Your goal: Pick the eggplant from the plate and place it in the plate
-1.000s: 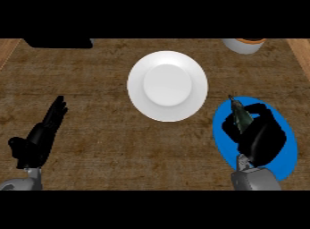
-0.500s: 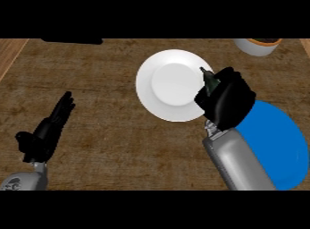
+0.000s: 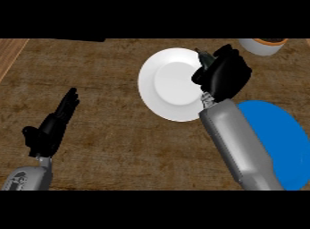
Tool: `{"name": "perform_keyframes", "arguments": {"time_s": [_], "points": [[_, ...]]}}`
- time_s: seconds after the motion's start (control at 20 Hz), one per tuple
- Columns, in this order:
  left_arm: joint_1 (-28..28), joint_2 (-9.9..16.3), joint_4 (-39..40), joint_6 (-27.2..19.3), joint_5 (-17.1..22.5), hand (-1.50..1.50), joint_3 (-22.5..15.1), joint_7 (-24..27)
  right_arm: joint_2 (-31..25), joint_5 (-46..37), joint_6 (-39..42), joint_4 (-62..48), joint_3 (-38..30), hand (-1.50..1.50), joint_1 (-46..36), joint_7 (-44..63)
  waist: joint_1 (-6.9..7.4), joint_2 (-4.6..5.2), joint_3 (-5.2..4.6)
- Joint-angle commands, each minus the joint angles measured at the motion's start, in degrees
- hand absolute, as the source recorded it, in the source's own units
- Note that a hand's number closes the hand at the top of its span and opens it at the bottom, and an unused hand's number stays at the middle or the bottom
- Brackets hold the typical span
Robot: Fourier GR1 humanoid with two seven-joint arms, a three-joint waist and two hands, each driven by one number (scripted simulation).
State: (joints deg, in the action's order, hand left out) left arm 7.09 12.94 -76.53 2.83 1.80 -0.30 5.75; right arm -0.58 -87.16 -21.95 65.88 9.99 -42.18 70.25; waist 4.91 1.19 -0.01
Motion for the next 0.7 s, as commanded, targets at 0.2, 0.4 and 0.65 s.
{"name": "perform_keyframes", "arguments": {"time_s": [0.2, 0.4, 0.65], "points": [[1.44, -0.89, 1.39, -0.96, -1.25, 0.0, -0.58, 0.79, 0.55, 1.92, -11.69, -6.91, -7.4, -1.5, -3.03, 14.9, 0.07, 0.3, 0.07], [2.65, -0.06, 0.62, -0.31, -0.45, 0.0, 0.08, -1.06, 0.55, 2.16, -17.33, -8.33, -9.8, -1.5, -4.91, 14.17, 0.8, 0.11, 0.13], [0.7, -0.8, 1.01, -0.74, -0.7, 0.0, -0.17, 0.0, 0.56, -2.88, -28.13, -3.66, -13.57, -1.5, -3.45, 10.6, -0.89, -0.34, 0.12]]}}
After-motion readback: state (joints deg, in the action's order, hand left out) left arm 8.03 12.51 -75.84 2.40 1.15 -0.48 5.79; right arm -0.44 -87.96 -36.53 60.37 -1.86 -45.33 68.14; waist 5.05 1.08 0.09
